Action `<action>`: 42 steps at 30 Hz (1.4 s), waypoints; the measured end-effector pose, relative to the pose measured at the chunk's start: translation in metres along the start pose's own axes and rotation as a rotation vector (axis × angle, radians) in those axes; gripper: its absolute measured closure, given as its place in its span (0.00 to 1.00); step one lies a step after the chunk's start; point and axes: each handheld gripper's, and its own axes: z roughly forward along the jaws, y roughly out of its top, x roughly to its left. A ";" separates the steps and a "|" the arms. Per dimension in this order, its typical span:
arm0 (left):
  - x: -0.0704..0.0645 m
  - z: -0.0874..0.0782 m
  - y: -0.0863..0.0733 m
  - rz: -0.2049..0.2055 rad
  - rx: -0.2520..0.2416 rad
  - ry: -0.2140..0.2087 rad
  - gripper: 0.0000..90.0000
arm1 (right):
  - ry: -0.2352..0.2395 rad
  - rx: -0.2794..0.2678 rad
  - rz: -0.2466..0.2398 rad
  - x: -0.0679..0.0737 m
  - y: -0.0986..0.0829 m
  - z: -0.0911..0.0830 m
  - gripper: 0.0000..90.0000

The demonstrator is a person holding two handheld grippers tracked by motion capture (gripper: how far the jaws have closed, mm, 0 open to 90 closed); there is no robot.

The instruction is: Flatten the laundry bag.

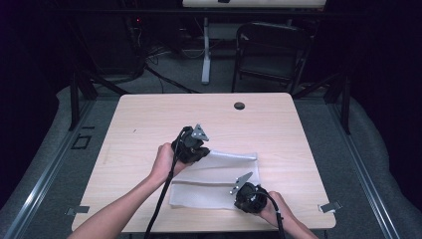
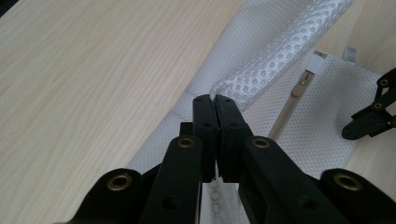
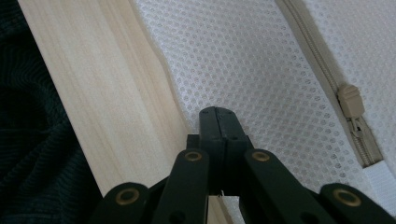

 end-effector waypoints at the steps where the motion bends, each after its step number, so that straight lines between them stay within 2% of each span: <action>1: 0.001 -0.001 0.001 0.000 -0.004 0.010 0.98 | 0.001 -0.001 0.000 0.000 0.000 0.000 1.00; 13: 0.011 -0.006 0.010 -0.009 -0.014 0.048 0.98 | 0.020 0.004 -0.008 0.001 -0.001 -0.001 1.00; 23: 0.022 -0.007 0.018 -0.006 -0.001 0.082 0.98 | 0.032 0.012 -0.011 0.004 -0.002 -0.001 1.00; 27: 0.027 -0.007 0.020 -0.008 0.004 0.094 0.98 | 0.038 0.038 -0.036 0.004 -0.001 -0.003 1.00; 30: 0.030 -0.007 0.022 -0.017 0.004 0.103 0.98 | 0.034 0.039 -0.034 0.005 -0.002 -0.003 1.00; 31: 0.031 -0.007 0.023 -0.010 0.008 0.111 0.98 | 0.052 0.017 -0.016 0.006 -0.002 -0.001 1.00; 32: 0.031 -0.007 0.023 -0.010 0.008 0.111 0.98 | 0.044 0.031 -0.032 0.006 -0.002 -0.002 1.00; 34: 0.035 -0.006 0.024 -0.021 0.008 0.119 0.98 | 0.032 0.047 -0.044 0.006 -0.001 -0.003 1.00; 42: 0.044 -0.002 0.023 -0.038 0.016 0.135 0.98 | 0.042 0.036 -0.043 0.007 -0.002 -0.003 1.00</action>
